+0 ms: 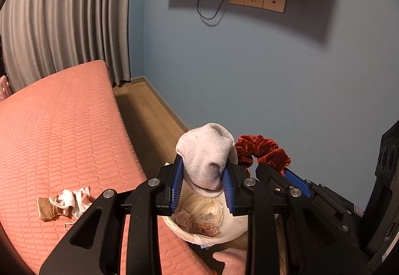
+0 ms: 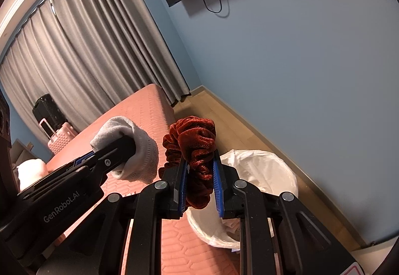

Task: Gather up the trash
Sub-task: 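Carry sock and red scrunchie over the wastebasket and open both tools, then move both open tools back to the remaining items on the bed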

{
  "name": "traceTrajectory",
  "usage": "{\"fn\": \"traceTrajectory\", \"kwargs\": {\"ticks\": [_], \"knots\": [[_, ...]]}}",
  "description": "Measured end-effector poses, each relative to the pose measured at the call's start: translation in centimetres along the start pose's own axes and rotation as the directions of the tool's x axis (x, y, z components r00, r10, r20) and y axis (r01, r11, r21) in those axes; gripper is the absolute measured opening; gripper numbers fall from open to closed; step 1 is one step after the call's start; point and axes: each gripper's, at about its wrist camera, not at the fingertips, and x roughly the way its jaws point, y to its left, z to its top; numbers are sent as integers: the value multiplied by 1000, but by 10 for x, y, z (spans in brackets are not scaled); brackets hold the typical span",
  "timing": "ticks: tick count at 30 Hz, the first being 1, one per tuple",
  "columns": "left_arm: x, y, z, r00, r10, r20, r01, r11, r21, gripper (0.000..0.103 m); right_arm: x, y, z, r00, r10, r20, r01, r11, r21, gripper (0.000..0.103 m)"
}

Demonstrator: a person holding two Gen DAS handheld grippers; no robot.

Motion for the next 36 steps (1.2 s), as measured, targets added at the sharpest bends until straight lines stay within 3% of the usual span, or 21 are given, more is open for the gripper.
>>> {"fn": "traceTrajectory", "kwargs": {"ticks": [24, 29, 33, 36], "knots": [[24, -11, 0, 999, -8, -46, 9, 1000, 12, 33, 22, -11, 2, 999, -39, -19, 40, 999, 25, 19], [25, -9, 2, 999, 17, -32, -17, 1000, -4, 57, 27, -11, 0, 999, -45, -21, 45, 999, 28, 26], [24, -5, 3, 999, 33, -22, -33, 999, -15, 59, 30, -10, -1, 999, -47, -27, 48, 998, 28, 28], [24, -1, 3, 999, 38, -25, -39, 999, -27, 60, 31, -8, -2, 998, -49, -26, 50, 998, 29, 38]]}}
